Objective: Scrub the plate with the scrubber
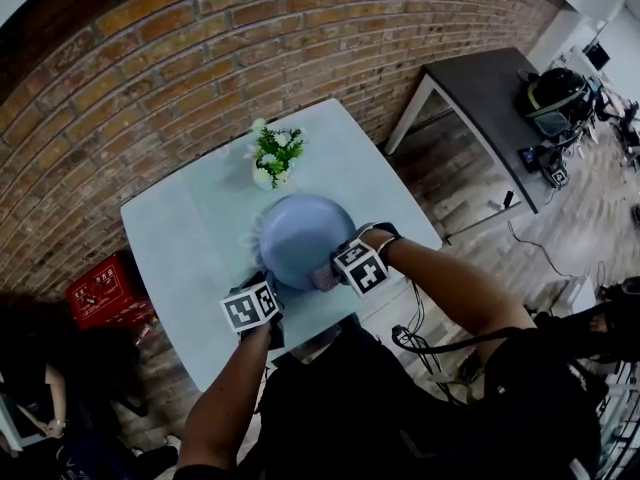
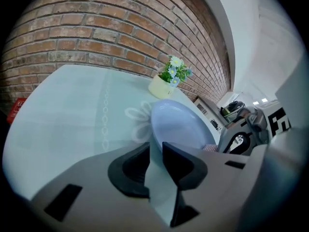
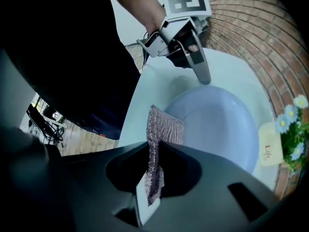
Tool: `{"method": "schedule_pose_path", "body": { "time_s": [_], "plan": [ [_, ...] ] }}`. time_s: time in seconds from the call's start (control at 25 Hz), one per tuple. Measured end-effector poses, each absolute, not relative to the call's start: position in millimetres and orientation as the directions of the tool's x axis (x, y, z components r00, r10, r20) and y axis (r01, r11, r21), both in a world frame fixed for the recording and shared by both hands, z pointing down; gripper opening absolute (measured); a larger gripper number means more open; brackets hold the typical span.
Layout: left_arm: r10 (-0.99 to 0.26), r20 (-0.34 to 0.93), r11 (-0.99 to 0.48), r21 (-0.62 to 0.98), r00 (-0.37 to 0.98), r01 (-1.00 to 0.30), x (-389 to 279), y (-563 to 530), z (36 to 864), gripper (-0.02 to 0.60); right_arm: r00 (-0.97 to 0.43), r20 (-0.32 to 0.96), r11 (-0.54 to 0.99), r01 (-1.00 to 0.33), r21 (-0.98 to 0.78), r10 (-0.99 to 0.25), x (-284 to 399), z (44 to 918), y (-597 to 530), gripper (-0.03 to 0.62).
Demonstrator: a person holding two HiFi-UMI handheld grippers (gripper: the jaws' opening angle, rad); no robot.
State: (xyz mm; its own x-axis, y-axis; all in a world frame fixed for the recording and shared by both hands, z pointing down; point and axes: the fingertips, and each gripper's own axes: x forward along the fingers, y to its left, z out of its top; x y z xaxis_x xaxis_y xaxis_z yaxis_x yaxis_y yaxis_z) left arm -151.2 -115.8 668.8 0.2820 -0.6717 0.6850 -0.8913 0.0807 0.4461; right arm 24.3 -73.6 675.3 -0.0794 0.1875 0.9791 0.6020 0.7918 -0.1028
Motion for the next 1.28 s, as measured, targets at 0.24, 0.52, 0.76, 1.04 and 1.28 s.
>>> {"method": "schedule_pose_path", "body": {
  "time_s": [0.24, 0.52, 0.76, 1.04, 1.28],
  "plan": [
    [-0.676, 0.684, 0.079, 0.438, 0.275, -0.895, -168.6, -106.5, 666.6, 0.092, -0.099, 0.966, 0.822, 0.551, -0.146, 0.238, 10.2, 674.6, -63.5, 0.063],
    [-0.689, 0.664, 0.045, 0.441, 0.292, -0.896, -174.7, -94.8, 658.5, 0.092, -0.134, 0.951, 0.868, 0.459, -0.190, 0.279, -1.5, 674.4, -60.3, 0.063],
    [-0.698, 0.647, 0.024, 0.449, 0.306, -0.893, -182.4, -85.8, 650.5, 0.092, -0.195, 0.940, 0.898, 0.401, -0.184, 0.280, -21.0, 669.1, -61.6, 0.063],
    [-0.712, 0.624, 0.001, 0.460, 0.323, -0.888, -198.2, -75.5, 642.4, 0.092, -0.275, 0.911, 0.931, 0.285, -0.228, 0.307, -46.4, 671.3, -58.1, 0.063],
    [-0.722, 0.595, -0.035, 0.478, 0.353, -0.878, -203.7, -74.4, 632.4, 0.092, -0.409, 0.870, 0.960, 0.167, -0.225, 0.275, -69.2, 671.0, -71.2, 0.063]
  ]
}}
